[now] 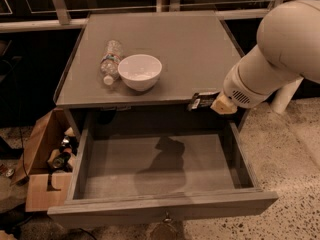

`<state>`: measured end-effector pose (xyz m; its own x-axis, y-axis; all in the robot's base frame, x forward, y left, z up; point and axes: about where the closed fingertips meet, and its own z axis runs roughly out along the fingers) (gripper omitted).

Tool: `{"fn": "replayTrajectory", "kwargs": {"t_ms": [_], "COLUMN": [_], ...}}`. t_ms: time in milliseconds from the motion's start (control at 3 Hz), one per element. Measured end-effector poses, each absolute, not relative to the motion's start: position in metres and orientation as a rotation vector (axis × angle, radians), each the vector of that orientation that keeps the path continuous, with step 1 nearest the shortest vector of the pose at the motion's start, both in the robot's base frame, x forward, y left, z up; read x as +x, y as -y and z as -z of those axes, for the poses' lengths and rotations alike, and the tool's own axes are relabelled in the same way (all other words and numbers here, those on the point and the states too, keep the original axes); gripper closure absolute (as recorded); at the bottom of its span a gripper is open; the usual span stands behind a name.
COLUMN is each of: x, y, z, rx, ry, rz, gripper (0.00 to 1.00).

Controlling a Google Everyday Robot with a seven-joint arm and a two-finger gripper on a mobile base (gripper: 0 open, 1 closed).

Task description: Pick rxbar chocolate from top drawer and place on counter

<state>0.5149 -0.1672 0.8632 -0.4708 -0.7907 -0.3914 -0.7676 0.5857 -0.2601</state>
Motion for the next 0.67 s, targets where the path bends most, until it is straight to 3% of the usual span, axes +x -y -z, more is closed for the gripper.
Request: {"fn": "replayTrajectory", "kwargs": {"t_ms": [667], "x": [0.573], "y": [0.178], "z": [-0.877], "rx": [-1.084], "ry": [-2.388], "rz": [0.191], "gripper": [1.00]}}
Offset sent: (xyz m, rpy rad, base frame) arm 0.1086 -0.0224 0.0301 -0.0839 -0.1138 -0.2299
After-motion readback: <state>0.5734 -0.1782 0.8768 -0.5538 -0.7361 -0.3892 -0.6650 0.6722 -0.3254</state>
